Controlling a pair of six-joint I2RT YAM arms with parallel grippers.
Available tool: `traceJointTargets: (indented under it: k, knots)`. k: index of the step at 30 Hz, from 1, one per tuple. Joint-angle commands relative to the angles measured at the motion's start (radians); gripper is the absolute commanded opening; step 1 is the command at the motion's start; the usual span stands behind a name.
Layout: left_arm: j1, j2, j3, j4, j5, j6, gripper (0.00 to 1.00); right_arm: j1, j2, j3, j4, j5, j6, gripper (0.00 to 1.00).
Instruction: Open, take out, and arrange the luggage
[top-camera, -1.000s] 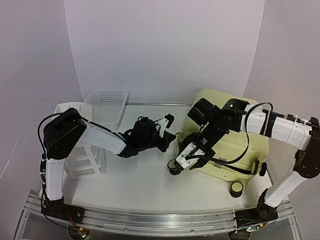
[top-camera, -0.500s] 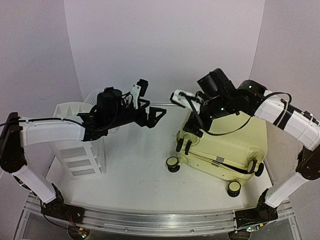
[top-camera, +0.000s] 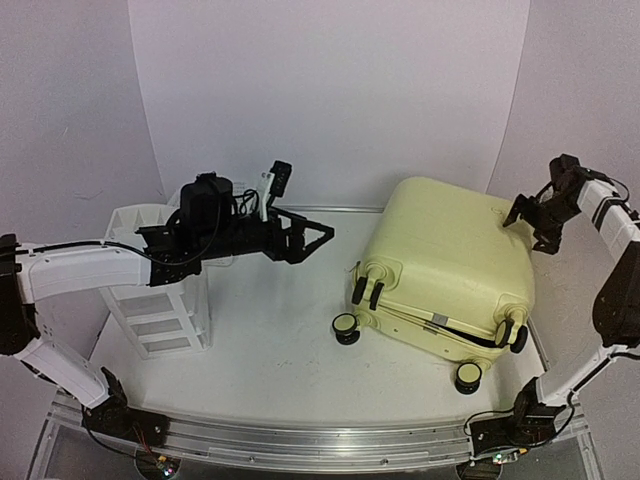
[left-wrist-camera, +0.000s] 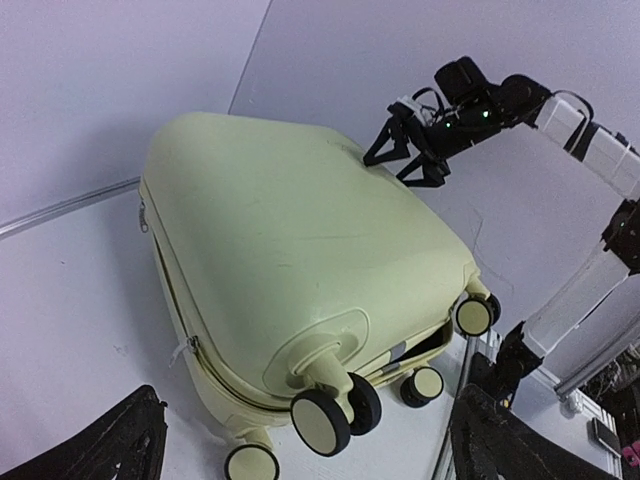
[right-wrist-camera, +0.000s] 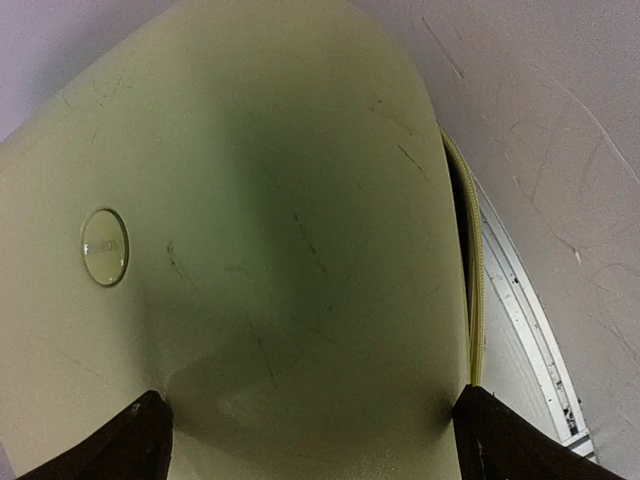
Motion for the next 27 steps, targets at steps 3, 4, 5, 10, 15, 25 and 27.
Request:
traceJointTargets:
  k: [3, 4, 5, 10, 15, 25, 27]
  knots:
    - [-0.192, 0.114, 0.082, -0.089, -0.212, 0.122, 0.99, -0.020, -0.164, -0.213, -0.093, -0.124, 0.077, 0.98]
    - [-0.204, 0.143, 0.107, -0.117, -0.250, 0.128, 1.00, -0.021, -0.187, -0.243, -0.087, -0.139, 0.073, 0.98]
    - [-0.212, 0.171, 0.134, -0.150, -0.296, 0.138, 0.99, -0.020, -0.208, -0.266, -0.083, -0.148, 0.066, 0.98]
    - [-0.239, 0.293, 0.232, -0.257, -0.340, 0.206, 0.99, -0.021, -0.295, -0.359, -0.086, -0.170, 0.005, 0.98]
    - [-0.237, 0.368, 0.301, -0.332, -0.447, 0.167, 0.99, 0.059, -0.369, -0.445, -0.080, -0.250, 0.001, 0.98]
    - [-0.040, 0.463, 0.484, -0.567, -0.536, 0.149, 0.97, 0.629, -0.340, -0.488, 0.023, -0.021, 0.191, 0.98]
    - [0.014, 0.454, 0.499, -0.571, -0.524, 0.191, 0.99, 0.738, -0.284, -0.447, 0.060, 0.020, 0.212, 0.98]
